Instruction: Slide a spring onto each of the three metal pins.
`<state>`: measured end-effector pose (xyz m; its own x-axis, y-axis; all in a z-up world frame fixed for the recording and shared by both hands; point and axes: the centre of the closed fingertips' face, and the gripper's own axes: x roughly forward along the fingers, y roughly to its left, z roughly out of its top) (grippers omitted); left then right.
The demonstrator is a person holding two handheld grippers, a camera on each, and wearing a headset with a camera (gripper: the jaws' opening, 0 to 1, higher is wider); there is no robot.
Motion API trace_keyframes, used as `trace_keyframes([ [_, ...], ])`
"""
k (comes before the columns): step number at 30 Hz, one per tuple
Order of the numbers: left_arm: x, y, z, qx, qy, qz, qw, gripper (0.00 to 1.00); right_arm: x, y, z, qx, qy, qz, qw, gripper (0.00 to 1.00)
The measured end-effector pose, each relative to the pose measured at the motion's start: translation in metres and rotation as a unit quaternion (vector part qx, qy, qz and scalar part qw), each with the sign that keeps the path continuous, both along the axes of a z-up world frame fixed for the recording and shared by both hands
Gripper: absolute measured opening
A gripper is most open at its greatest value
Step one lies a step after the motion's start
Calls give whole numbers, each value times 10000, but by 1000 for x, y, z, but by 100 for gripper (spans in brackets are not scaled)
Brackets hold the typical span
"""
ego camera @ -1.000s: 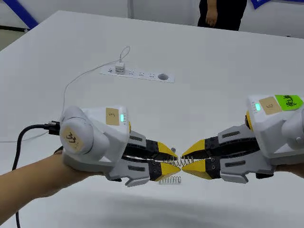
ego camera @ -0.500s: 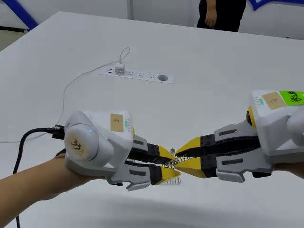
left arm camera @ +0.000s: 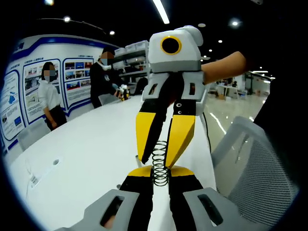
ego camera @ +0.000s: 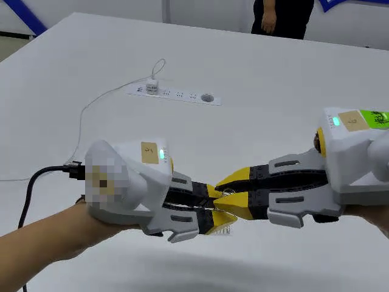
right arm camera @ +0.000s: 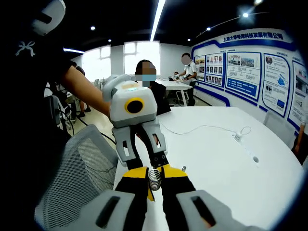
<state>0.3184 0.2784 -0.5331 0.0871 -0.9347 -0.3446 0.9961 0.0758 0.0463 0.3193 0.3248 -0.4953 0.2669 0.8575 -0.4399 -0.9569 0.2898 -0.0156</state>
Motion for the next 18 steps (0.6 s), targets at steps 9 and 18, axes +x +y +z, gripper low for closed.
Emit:
trace_keyframes([
  [9, 6, 0, -3, 158, -279, 105, 9994, 12, 7, 0, -2, -70, -45, -92, 9999, 10],
  [18, 10, 6, -7, 169, -69, 223, 9996, 16, 15, -3, 2, -36, -77, -248, 9997, 10],
])
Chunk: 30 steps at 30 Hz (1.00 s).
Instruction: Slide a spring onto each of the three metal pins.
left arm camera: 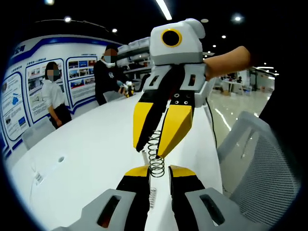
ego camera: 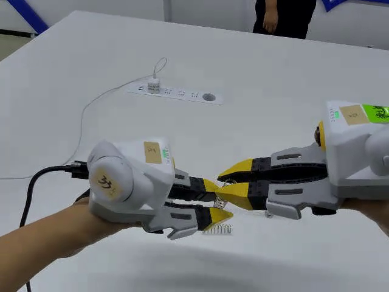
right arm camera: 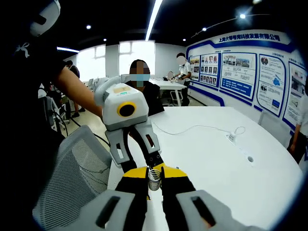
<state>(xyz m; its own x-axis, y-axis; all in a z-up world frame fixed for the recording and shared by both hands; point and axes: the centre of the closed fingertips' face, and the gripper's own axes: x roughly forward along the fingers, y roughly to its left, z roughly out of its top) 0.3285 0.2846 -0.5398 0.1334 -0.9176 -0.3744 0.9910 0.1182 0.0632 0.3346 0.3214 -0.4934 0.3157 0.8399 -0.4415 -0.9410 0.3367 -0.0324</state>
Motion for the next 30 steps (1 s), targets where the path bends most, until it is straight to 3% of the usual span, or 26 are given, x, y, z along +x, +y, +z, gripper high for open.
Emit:
trace_keyframes([
  [5, 4, 4, 1, -26, -15, 108, 9999, 22, 4, -4, 1, -33, -56, -77, 9999, 10],
  [17, 15, 17, 7, -234, 161, 434, 9987, 39, 20, -27, 3, -97, -147, -419, 9990, 10],
  [21, 19, 21, 9, -250, 123, 513, 9983, 42, 26, -34, 3, -108, -178, -527, 9984, 10],
  [30, 24, 34, 7, -271, 283, 629, 9972, 56, 42, -61, 0, -139, -138, -916, 9956, 10],
])
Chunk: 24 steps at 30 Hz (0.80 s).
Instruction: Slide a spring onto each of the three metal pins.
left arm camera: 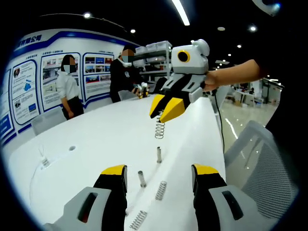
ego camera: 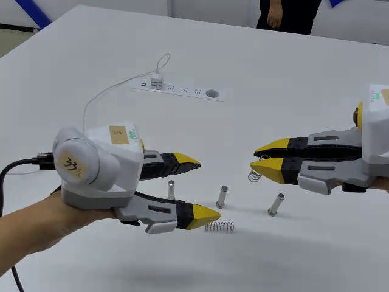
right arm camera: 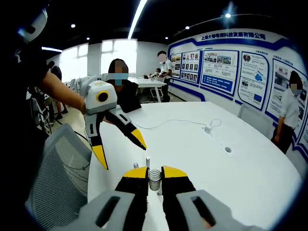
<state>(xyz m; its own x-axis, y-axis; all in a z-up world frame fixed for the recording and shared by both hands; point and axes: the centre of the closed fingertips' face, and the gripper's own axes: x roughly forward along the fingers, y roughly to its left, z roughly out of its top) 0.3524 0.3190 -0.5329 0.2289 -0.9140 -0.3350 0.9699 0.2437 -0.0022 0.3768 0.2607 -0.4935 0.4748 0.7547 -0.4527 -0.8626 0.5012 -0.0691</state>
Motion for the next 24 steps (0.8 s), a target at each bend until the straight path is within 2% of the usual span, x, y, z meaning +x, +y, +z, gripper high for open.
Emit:
trace_keyframes([
  [3, -2, 2, 1, -100, 178, -46, 9998, 64, 4, -9, -2, -30, 6, -121, 9999, 10],
  [16, 14, 24, -4, 3, 143, 259, 9996, 70, 16, -41, -18, -130, 93, -646, 9978, 10],
  [22, 19, 33, 1, -145, 245, 457, 9986, 73, 21, -56, -26, -195, 83, -919, 9955, 10],
  [24, 21, 36, 3, -164, 229, 495, 9984, 75, 21, -60, -30, -248, 111, -977, 9948, 10],
])
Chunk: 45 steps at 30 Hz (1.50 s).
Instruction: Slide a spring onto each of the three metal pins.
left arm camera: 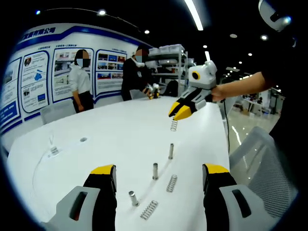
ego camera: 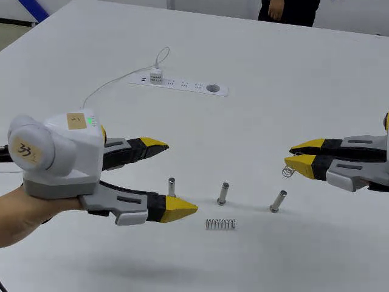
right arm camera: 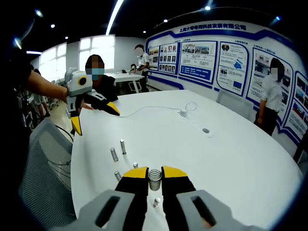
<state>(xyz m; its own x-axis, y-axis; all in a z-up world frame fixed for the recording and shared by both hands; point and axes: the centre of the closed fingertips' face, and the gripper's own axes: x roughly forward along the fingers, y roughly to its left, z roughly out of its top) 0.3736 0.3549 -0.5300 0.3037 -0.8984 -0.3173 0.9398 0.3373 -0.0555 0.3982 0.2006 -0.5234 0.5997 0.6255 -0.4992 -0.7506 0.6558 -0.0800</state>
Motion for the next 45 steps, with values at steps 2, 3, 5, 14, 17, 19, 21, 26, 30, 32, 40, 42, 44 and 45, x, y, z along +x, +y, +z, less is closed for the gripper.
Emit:
trace_keyframes([
  [2, 2, 2, 1, -37, 29, 41, 10000, 78, 1, -4, -2, -10, 14, -81, 10000, 10],
  [3, 2, 3, 1, -36, 23, 59, 10000, 79, 1, -6, -3, -3, 35, -103, 9999, 10],
  [5, 3, 5, 1, -1, 9, 73, 10000, 81, 2, -9, -6, -36, 41, -154, 9999, 10],
  [14, 6, 14, -1, 97, 1, 187, 9998, 90, 4, -20, -16, -37, 119, -394, 9991, 10],
  [17, 8, 16, -1, 85, 30, 255, 9996, 92, 5, -22, -21, 4, 176, -472, 9987, 10],
  [19, 10, 17, 1, -1, 47, 339, 9994, 95, 6, -24, -25, -9, 209, -506, 9985, 10],
  [21, 10, 19, 1, 1, 47, 372, 9993, 97, 8, -25, -28, 34, 257, -545, 9982, 10],
  [26, 10, 24, -2, 102, 69, 384, 9992, 100, 9, -24, -35, 11, 322, -560, 9979, 10],
  [30, 10, 28, -4, 126, 78, 418, 9990, 100, 7, -21, -37, 17, 362, -533, 9979, 10],
  [32, 11, 29, -4, 150, 75, 444, 9989, 100, 7, -19, -39, 18, 380, -503, 9980, 10],
  [40, 12, 33, -5, 174, 54, 525, 9985, 100, 9, -14, -44, -1, 437, -470, 9979, 10],
  [42, 12, 34, -4, 178, 11, 529, 9984, 100, 9, -13, -48, -44, 476, -455, 9978, 10],
  [44, 12, 35, -5, 178, 29, 542, 9984, 100, 8, -13, -53, -72, 543, -468, 9974, 10],
  [45, 11, 35, -5, 175, 36, 544, 9984, 100, 8, -13, -54, -66, 571, -480, 9972, 10],
])
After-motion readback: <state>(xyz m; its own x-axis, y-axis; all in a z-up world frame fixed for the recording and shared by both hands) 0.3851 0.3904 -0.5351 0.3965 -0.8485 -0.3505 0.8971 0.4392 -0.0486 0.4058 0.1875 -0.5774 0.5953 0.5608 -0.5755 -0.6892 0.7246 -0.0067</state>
